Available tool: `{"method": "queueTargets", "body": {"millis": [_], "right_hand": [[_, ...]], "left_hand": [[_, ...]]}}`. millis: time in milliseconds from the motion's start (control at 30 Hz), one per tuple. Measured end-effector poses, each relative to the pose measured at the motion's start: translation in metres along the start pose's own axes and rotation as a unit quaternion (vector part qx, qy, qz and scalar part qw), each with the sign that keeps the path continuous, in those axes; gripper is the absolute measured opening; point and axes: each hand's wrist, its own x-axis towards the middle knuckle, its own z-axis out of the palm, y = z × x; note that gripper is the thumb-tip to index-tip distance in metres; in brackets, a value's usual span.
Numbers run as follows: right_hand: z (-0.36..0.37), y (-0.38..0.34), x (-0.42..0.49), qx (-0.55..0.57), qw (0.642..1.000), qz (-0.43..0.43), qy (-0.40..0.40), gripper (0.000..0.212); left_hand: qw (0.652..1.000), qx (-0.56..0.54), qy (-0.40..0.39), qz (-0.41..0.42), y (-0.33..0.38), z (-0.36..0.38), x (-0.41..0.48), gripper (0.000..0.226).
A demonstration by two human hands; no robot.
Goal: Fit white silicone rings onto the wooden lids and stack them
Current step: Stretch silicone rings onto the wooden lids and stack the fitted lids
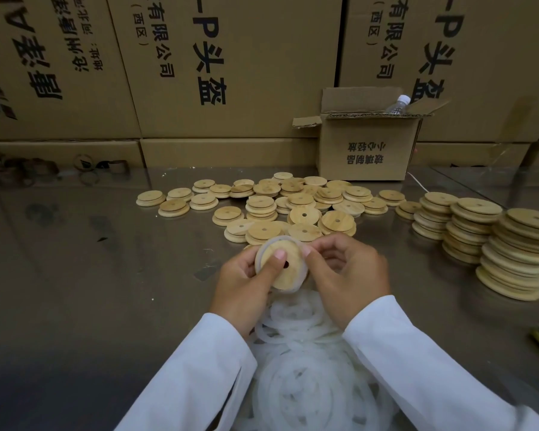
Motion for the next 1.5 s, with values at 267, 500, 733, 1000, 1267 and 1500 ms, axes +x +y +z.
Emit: {"method": "queueTargets", "body": {"millis": [267, 500, 733, 1000, 1267, 1500], "right_hand": [[-0.003, -0.001, 0.007, 0.057, 0.996, 0.057, -0.024, 0.008], [-0.004, -0.006, 0.007, 0.056, 0.998, 0.024, -0.026, 0.01], [0.0, -0.005, 0.0, 0.061, 0.998, 0.028, -0.017, 0.015], [-0.005, -0.006, -0.002, -0.087, 0.994, -0.061, -0.008, 0.016], [-0.008, -0.001, 0.002, -0.093, 0.992, -0.068, -0.054, 0.018], [-0.008, 0.001, 0.006, -0.067, 0.996, -0.041, -0.052, 0.02]], "left_hand": [[1.0, -0.021, -0.018, 0.0, 0.001, -0.002, 0.001, 0.022], [0.993, -0.114, -0.035, -0.009, 0.004, -0.001, -0.001, 0.037], [0.996, -0.086, 0.011, -0.009, -0.002, 0.001, 0.0, 0.038], [0.998, -0.063, -0.001, -0.006, -0.003, 0.002, 0.001, 0.029], [1.0, 0.011, -0.021, 0.007, -0.001, -0.004, 0.001, 0.036], [0.999, 0.016, -0.01, 0.039, 0.0, -0.003, 0.002, 0.016]]}}
